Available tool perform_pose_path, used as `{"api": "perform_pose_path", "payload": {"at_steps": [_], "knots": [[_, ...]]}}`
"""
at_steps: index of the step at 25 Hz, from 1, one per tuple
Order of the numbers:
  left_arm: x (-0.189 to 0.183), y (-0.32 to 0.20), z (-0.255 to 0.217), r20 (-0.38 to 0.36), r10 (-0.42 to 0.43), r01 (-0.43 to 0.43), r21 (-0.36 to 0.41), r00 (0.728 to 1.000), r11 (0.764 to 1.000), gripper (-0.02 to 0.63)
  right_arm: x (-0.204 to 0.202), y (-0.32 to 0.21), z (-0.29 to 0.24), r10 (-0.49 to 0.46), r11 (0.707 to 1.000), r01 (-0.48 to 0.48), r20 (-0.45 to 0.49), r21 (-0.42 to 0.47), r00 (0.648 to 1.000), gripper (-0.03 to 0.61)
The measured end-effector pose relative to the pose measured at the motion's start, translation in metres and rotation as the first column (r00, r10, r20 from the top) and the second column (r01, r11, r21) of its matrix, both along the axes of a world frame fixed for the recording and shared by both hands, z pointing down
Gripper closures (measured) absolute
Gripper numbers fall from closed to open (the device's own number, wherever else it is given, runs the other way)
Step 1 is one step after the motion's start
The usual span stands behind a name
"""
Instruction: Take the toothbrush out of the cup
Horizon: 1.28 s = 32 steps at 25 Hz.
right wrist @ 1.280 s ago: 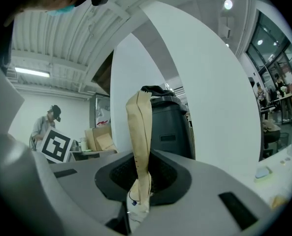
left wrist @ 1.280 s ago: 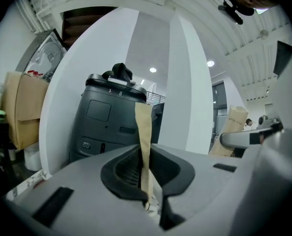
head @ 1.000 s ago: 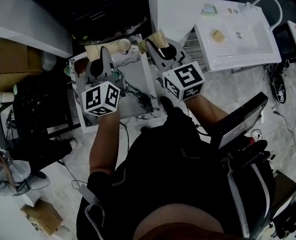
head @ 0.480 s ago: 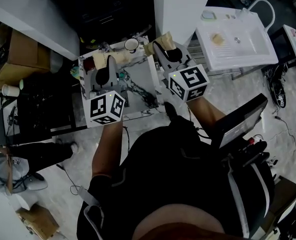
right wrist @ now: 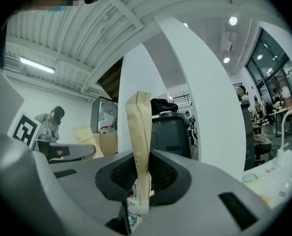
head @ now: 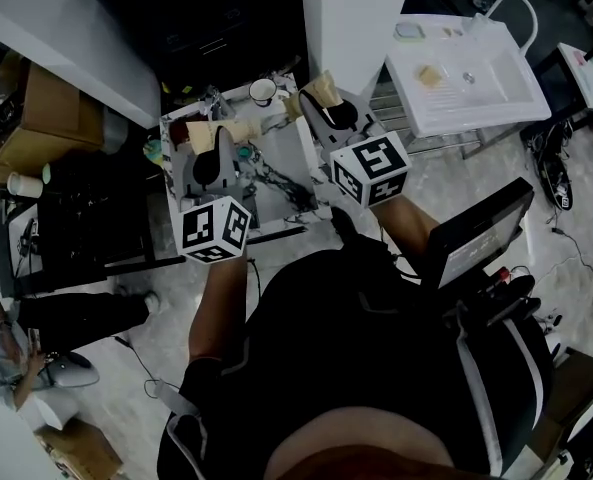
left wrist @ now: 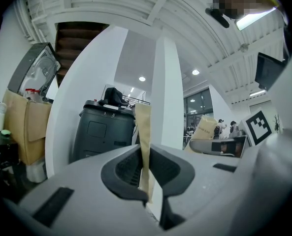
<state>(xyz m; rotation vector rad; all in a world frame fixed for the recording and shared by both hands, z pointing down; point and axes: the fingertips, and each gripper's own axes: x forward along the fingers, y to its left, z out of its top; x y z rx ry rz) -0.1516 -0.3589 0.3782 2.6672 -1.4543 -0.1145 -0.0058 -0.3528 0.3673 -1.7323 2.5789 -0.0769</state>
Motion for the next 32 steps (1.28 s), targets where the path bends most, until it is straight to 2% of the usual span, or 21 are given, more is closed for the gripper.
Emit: {"api": "perform_pose_path", "payload": {"at_steps": [6,14,32], "knots": [[0.000,0.003,-0.003,-0.001,0.005,-0.005,0.008,1.000,1.000,0.583,-0.007,0.003,-0.003,-0.022,1.000,0.022,-0.012,0.003,1.000,0.523],[0.002,0.002,-0.002,-0.022,-0.001,0.001,0.001,1.000,1.000,0.583,-0.006,0.000,-0.005,-0.012,1.000,0.012,-0.032,0.009,0.999,0.526],[0.015,-0.001,-0.003,-0.018,0.035,-0.035,0.013,0.999,0.999,0.583,0.003,-0.006,-0.003,0.015,1.000,-0.015,-0.030,0.010,0.999,0.526]]}}
